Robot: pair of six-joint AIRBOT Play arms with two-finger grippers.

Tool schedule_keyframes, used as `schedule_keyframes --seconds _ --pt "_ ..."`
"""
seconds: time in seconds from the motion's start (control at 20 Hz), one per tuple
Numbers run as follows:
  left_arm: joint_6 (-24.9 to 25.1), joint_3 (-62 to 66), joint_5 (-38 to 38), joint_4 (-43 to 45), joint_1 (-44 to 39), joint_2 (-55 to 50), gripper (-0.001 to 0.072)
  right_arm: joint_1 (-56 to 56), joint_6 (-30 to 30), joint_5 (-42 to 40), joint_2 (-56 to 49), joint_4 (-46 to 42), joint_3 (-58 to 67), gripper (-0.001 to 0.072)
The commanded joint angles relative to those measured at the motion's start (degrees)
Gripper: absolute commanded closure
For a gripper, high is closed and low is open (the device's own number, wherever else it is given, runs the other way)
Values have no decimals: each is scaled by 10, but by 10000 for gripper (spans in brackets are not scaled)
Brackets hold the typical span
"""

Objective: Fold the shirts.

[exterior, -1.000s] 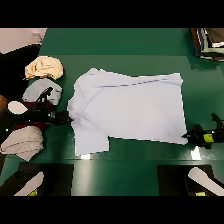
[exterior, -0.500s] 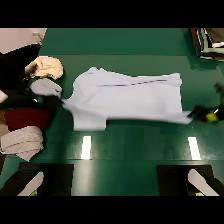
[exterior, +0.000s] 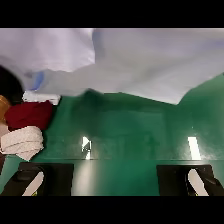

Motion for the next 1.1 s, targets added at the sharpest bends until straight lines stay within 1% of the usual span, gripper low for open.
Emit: schedule_keyframes --seconds 0.0,0.1,0.2,0.3,0.45,0.55,0.65,0.75,0.85,0.95,1.05 --pt "-11 110 16 9 0 0 689 -26 12 13 2 -6 122 701" --pt "-11 110 9 10 0 -15 689 -29 23 37 -26 -5 168 702" --pt "-12 109 -35 10 0 -54 689 -29 48 80 -72 0 204 702" --pt "-11 87 -72 9 0 -112 688 -29 63 115 -116 0 195 702" --pt "-11 17 -112 9 0 -211 687 -25 72 157 -189 -2 114 702" --pt "-11 -39 -129 8 0 -285 687 -1 72 161 -241 -11 39 702" --pt "-11 -90 -126 4 0 -355 687 32 72 160 -303 -44 -27 702" --pt "-11 -125 -109 -6 0 -423 687 62 72 153 -374 -68 -66 702" --pt "-10 -128 -68 -19 0 -486 687 81 71 113 -445 -65 -67 702" --pt "-4 -127 16 -32 0 -520 687 97 71 66 -503 -65 -29 702" --pt "9 -127 99 -37 0 -530 687 111 71 28 -545 -65 31 702"
